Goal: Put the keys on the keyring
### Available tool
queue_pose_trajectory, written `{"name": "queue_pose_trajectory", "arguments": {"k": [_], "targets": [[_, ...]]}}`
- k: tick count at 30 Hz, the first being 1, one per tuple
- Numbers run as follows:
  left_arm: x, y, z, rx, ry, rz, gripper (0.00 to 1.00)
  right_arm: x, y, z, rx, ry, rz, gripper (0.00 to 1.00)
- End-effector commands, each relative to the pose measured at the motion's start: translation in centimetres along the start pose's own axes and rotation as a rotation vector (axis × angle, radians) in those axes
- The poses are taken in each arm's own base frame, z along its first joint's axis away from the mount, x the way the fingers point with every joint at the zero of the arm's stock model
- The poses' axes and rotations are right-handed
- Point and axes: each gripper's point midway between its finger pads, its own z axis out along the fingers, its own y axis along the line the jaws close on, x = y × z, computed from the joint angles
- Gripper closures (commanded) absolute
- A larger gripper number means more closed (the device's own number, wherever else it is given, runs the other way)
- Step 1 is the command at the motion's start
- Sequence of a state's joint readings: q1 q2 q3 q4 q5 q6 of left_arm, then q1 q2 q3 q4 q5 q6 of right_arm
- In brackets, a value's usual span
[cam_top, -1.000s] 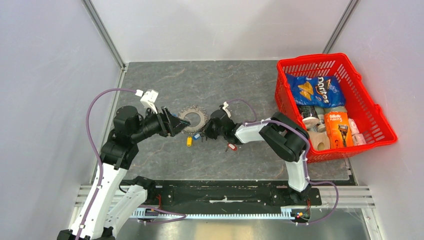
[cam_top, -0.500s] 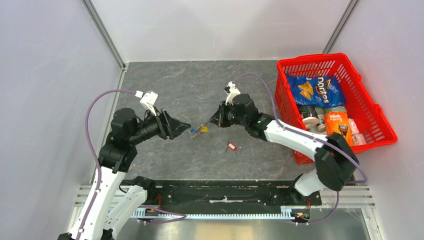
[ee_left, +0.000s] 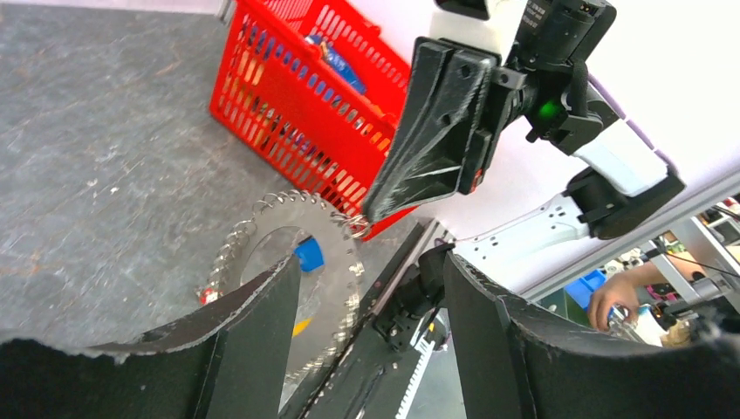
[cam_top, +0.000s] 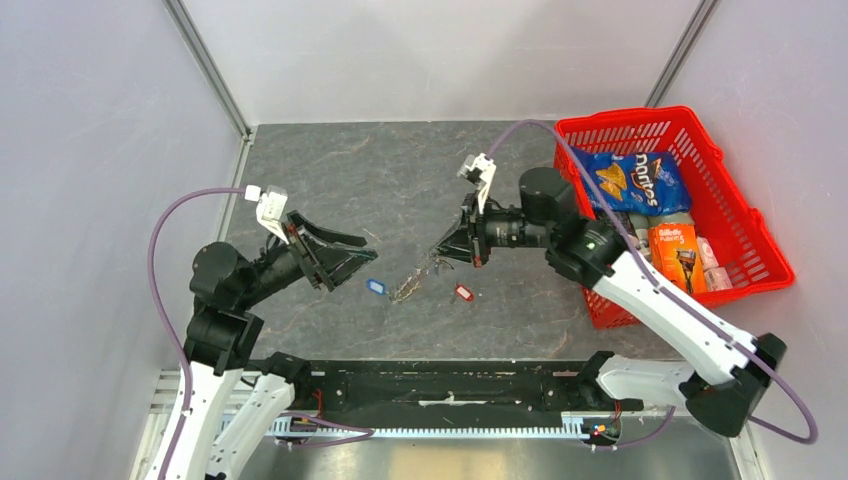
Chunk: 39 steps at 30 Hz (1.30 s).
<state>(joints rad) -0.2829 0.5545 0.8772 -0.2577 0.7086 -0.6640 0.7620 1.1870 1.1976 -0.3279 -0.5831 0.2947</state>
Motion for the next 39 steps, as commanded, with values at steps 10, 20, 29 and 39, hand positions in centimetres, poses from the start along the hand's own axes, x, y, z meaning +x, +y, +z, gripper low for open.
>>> {"name": "queue_pose_trajectory", "arguments": {"k": [10,20,29,39], "targets": [[-1.8,-5.7,-1.2,0.299,-0.143,-0.015,0.33,-6.2,7.9,-5.5,-0.187,-0.191,-0.130,1.00],[-2.5,-6.2,-1.1,0.376,-0.191,-0.024,0.32,-7.1,8.1,-5.7,-0.178,-0.205,-0.127,1.00],[-1.4,-4.5,-0.6,0.310,-0.162,-0.039,0.33,-3.1,2.2,-1.4,-0.043,-0.092,-0.066,1.00],[-1.0,-3.7,-0.4,0.261,-0.136,-0.020,0.33,2.7,-1.7,-0.6,0.081,0.083,0.008,0.77]]}}
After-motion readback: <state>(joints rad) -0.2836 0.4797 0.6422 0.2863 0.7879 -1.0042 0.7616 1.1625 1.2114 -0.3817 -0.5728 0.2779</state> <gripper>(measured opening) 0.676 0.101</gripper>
